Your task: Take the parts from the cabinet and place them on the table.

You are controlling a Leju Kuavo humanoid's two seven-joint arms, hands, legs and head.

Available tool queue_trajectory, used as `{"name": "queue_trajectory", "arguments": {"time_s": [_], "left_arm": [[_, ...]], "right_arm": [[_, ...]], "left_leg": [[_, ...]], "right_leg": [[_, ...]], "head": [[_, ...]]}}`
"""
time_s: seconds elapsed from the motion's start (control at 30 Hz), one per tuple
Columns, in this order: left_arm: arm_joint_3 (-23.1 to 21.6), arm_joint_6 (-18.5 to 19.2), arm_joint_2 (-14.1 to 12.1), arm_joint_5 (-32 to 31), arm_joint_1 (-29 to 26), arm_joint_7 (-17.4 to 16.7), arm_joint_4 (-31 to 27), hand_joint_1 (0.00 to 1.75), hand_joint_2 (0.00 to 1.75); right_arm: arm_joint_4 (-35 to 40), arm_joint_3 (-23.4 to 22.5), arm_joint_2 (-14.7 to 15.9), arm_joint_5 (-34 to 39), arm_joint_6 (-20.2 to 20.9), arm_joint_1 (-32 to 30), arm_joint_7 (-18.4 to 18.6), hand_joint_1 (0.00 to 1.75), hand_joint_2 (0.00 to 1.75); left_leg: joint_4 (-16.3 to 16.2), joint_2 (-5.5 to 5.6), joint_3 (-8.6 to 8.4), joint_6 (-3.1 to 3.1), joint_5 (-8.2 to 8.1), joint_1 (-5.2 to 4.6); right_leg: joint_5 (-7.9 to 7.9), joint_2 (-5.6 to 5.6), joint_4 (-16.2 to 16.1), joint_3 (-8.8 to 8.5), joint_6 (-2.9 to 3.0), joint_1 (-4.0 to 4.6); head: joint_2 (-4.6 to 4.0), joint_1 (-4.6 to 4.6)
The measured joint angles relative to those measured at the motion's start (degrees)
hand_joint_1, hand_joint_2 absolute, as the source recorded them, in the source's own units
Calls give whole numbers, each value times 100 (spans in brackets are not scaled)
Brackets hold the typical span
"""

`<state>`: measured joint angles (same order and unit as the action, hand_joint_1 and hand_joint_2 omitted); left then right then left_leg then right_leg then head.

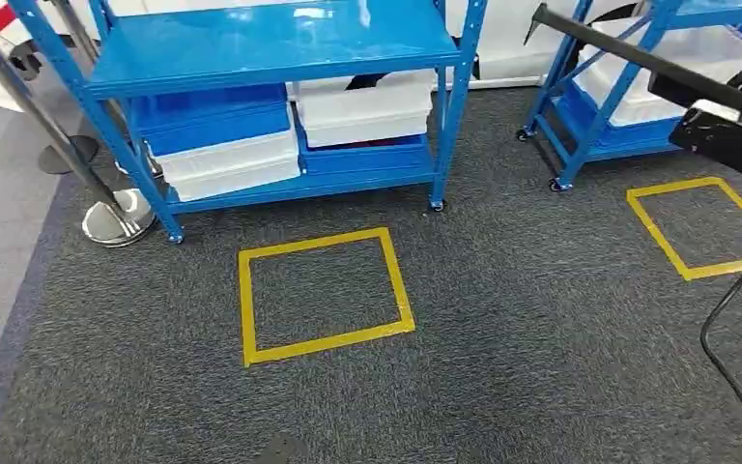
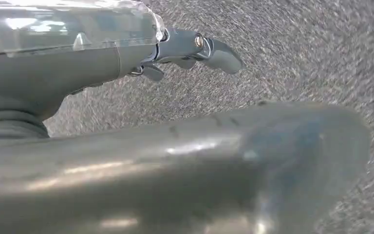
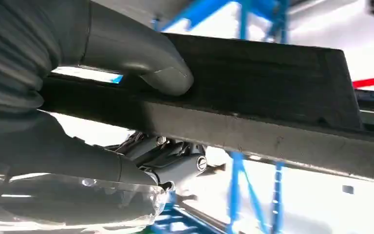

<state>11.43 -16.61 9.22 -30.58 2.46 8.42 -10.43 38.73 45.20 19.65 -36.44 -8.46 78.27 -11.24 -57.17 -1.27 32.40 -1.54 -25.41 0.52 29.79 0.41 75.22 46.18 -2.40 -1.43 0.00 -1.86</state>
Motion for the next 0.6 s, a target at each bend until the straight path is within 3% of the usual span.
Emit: {"name": "queue_trajectory", "arguments": {"time_s": [0.03,0.07,0.1,0.13,0.17,0.2,0.23,0.3,0.33,0.37,0.4,0.43,0.47,0.5,0.53,0.57,0.6], "left_arm": [[7,0,-2,22,0,26,0,0,0],[34,2,-4,86,9,59,0,0,0],[70,6,-7,123,23,98,0,0,0],[103,15,-13,122,40,133,0,0,0],[116,13,-42,122,67,157,-2,0,0],[133,4,-70,146,98,183,-2,0,0],[147,4,-116,177,118,195,-2,0,0],[247,48,-177,197,199,234,-4,0,0],[265,68,-197,184,233,245,-9,0,0],[273,92,-219,181,253,247,-11,0,0],[275,103,-232,175,263,251,-11,0,0],[278,103,-236,173,254,253,-11,0,0],[282,103,-245,170,239,251,-11,0,0],[284,98,-247,166,234,249,-11,0,0],[284,96,-245,142,236,240,-11,0,0],[284,94,-245,107,241,229,-11,0,0],[284,96,-245,61,254,208,-11,0,0]], "right_arm": [[33,0,41,-26,-17,-49,19,175,175],[59,0,66,-66,-31,-95,37,175,175],[102,0,92,-100,-78,-130,61,175,175],[147,0,98,-125,-160,-153,83,175,175],[186,-2,109,-144,-250,-174,99,175,175],[257,-15,116,-159,-339,-204,123,175,175],[315,-33,131,-160,-339,-255,169,175,175],[642,-131,351,-142,-154,-426,343,175,175],[768,-177,470,-120,-81,-484,385,175,175],[903,-234,575,-94,-28,-553,396,175,175],[1042,-314,662,-44,-9,-632,405,175,175],[1142,-384,727,0,-9,-720,392,175,175],[1255,-453,772,22,-11,-845,378,175,175],[1329,-483,796,24,-15,-947,376,175,175],[1373,-494,813,26,-18,-1031,374,175,175],[1392,-501,830,26,-20,-1086,374,175,175],[1427,-516,835,26,-22,-1132,374,175,175]], "left_leg": [[-4,-88,4,2,-2,-2],[-12,-173,4,16,-11,-4],[-26,-248,-1,33,-27,-4],[-50,-327,-1,50,-53,-5],[-78,-405,0,81,-79,-21],[-86,-463,5,108,-91,-71],[-85,-495,-8,143,-104,-72],[-71,-628,-43,194,-115,-79],[-87,-655,-36,224,-132,-78],[-161,-452,6,257,-229,-47],[-429,-177,111,265,-449,-30],[-850,-44,278,271,-684,-21],[-1418,29,509,279,-934,-22],[-1831,64,688,279,-1072,-22],[-2028,74,784,268,-1063,-24],[-1923,76,749,251,-924,-26],[-1586,95,607,224,-677,-30]], "right_leg": [[-50,-14,15,-16,-12,-1],[-219,-34,-260,-178,-11,-1],[-433,-82,-717,-460,-2,0],[-640,-195,-1266,-784,14,8],[-563,-467,-1632,-949,61,66],[-623,-557,-1620,-947,106,97],[-622,-425,-1607,-932,136,105],[-624,-304,-1616,-907,177,121],[-647,-263,-1643,-907,222,78],[-658,-210,-1659,-920,242,53],[-672,-171,-1663,-913,288,43],[-679,-109,-1664,-900,302,44],[-685,-17,-1662,-894,316,53],[-689,76,-1660,-889,321,61],[-692,183,-1654,-889,323,69],[-695,284,-1647,-889,324,73],[-696,384,-1642,-890,323,76]], "head": [[0,0],[0,0],[0,0],[0,0],[0,0],[0,0],[0,0],[0,-2],[0,0],[0,-2],[0,-4],[0,-4],[0,-4],[0,-4],[0,-2],[0,-4],[0,-4]]}}
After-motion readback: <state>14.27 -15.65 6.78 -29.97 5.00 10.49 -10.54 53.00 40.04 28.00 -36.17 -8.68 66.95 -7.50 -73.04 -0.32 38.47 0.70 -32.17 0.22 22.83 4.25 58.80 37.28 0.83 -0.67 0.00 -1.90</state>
